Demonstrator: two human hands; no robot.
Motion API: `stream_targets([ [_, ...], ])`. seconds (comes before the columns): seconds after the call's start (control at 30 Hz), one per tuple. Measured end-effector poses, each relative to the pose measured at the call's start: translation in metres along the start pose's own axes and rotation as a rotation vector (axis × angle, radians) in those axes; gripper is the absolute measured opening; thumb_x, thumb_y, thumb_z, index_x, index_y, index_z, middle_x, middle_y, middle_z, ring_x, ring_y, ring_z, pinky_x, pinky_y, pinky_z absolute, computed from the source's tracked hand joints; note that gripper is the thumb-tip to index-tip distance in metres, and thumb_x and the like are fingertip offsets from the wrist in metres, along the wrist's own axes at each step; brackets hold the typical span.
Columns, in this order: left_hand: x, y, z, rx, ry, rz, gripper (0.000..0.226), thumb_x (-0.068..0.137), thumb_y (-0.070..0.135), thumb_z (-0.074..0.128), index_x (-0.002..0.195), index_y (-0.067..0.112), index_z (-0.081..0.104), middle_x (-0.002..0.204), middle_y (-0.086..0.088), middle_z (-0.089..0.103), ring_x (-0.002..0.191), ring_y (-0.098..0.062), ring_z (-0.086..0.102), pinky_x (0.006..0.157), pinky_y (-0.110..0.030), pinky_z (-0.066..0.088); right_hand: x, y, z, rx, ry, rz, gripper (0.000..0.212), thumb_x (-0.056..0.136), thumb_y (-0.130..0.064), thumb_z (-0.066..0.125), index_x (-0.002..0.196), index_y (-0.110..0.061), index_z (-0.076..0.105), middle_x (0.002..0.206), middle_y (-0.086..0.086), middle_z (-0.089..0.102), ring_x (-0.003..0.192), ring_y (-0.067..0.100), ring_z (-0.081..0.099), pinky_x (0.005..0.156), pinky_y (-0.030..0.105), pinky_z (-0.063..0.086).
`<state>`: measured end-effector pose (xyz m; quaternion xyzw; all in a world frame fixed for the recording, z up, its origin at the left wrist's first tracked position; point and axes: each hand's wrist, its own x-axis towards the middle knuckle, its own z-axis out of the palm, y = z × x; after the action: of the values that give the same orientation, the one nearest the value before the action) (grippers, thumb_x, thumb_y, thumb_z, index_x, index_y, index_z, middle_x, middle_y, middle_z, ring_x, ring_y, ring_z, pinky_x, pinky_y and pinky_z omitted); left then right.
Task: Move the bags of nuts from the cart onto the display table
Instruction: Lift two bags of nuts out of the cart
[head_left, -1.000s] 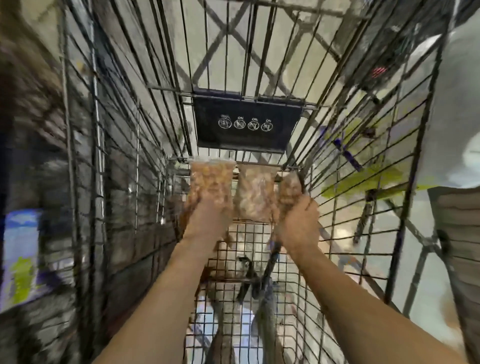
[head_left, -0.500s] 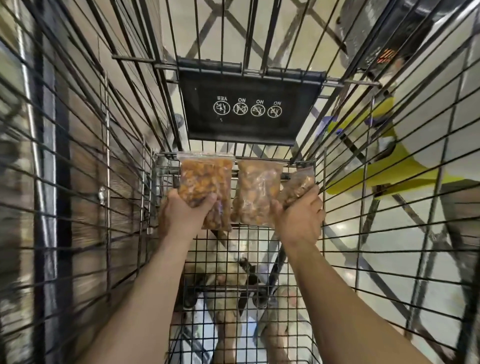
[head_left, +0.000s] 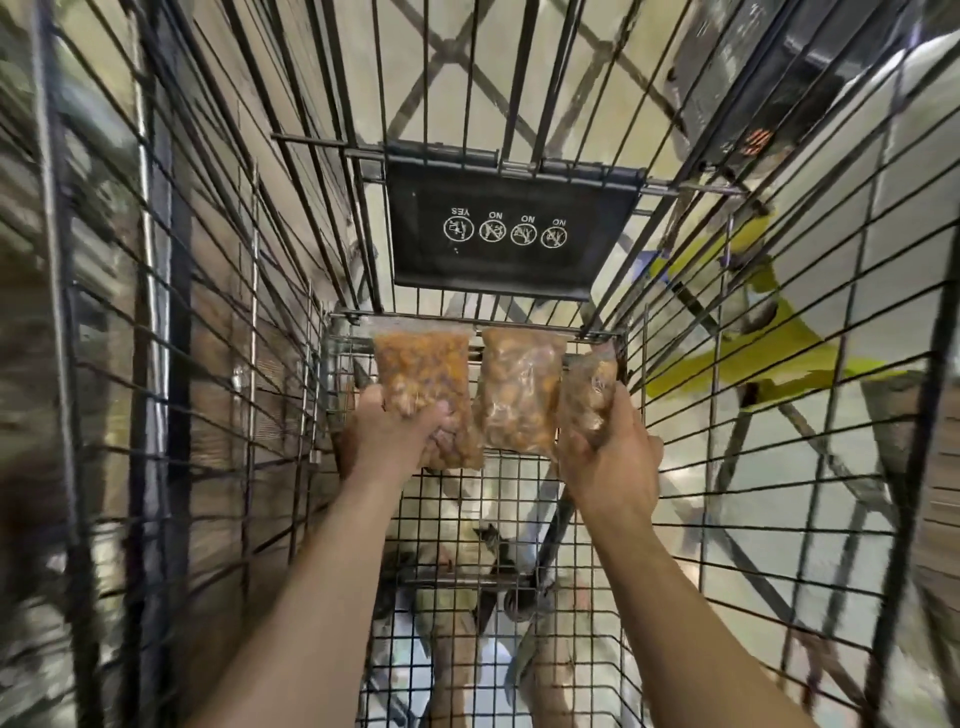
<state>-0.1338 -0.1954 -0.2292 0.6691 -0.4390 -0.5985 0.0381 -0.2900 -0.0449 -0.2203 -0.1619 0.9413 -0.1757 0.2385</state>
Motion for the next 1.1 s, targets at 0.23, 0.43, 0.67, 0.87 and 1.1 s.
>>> stream_targets([
  [0.23, -0.063, -0.004, -0.023, -0.142, 0.001, 0.029, 0.052, 0.087, 0.042, 0.083, 0.132, 0.022, 0.063, 0.123, 0.0, 0.07, 0.112, -0.023, 0.069, 0.089, -0.033, 0.048, -0.036, -0.006, -0.045, 0.628, -0.203, 0.086, 0.068, 0.101, 0.001, 0.07, 0.159, -0.026, 0.047, 0.126, 0.004, 0.068, 0.094, 0.005, 0.067, 0.082, 0.02, 0.063],
  [0.43, -0.137, 0.008, -0.049, -0.239, -0.005, 0.101, 0.059, 0.085, 0.035, 0.087, 0.135, 0.022, 0.06, 0.119, 0.001, 0.075, 0.112, -0.021, 0.07, 0.102, -0.045, 0.054, -0.075, -0.023, -0.093, 0.826, -0.319, 0.031, 0.071, 0.094, -0.009, 0.082, 0.156, -0.028, 0.052, 0.127, -0.002, 0.078, 0.118, 0.026, 0.075, 0.1, 0.062, 0.06],
  [0.67, -0.239, 0.025, -0.08, -0.257, 0.114, 0.272, 0.056, 0.08, 0.03, 0.092, 0.128, 0.022, 0.065, 0.112, 0.003, 0.078, 0.103, -0.015, 0.076, 0.082, -0.03, 0.06, -0.114, -0.024, -0.164, 0.971, -0.525, -0.047, 0.066, 0.099, -0.01, 0.076, 0.158, -0.027, 0.05, 0.143, 0.003, 0.07, 0.126, 0.033, 0.071, 0.091, 0.062, 0.063],
  [0.87, -0.35, 0.023, -0.098, -0.368, 0.233, 0.391, 0.053, 0.076, 0.034, 0.093, 0.123, 0.023, 0.07, 0.111, -0.002, 0.081, 0.105, -0.024, 0.077, 0.098, -0.052, 0.06, -0.161, -0.025, -0.233, 1.006, -0.695, -0.208, 0.068, 0.096, -0.018, 0.081, 0.157, -0.026, 0.051, 0.139, 0.005, 0.073, 0.125, 0.031, 0.072, 0.096, 0.058, 0.061],
  [1.1, -0.442, -0.018, -0.112, -0.6, 0.283, 0.438, 0.078, 0.064, 0.047, 0.101, 0.131, 0.024, 0.067, 0.126, -0.009, 0.077, 0.119, -0.035, 0.073, 0.102, -0.06, 0.055, -0.218, -0.034, -0.296, 0.997, -0.885, -0.349, 0.053, 0.104, -0.005, 0.065, 0.152, -0.024, 0.055, 0.129, 0.004, 0.078, 0.099, 0.021, 0.079, 0.068, 0.037, 0.065],
])
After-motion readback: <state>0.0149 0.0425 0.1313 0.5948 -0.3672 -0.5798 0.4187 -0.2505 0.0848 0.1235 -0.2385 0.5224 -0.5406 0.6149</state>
